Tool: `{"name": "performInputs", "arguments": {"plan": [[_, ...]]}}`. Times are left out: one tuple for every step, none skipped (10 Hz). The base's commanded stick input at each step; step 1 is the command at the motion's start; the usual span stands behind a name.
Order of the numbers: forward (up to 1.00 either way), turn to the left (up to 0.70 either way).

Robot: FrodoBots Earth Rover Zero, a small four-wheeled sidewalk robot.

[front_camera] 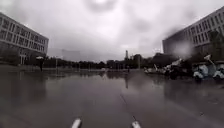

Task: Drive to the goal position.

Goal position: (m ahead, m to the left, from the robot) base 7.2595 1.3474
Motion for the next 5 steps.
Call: {"name": "performInputs", "arguments": {"plan": [[0.70, 0.00], [0.70, 0.00], [0.70, 0.00], [0.70, 0.00], [0.70, 0.00]]}}
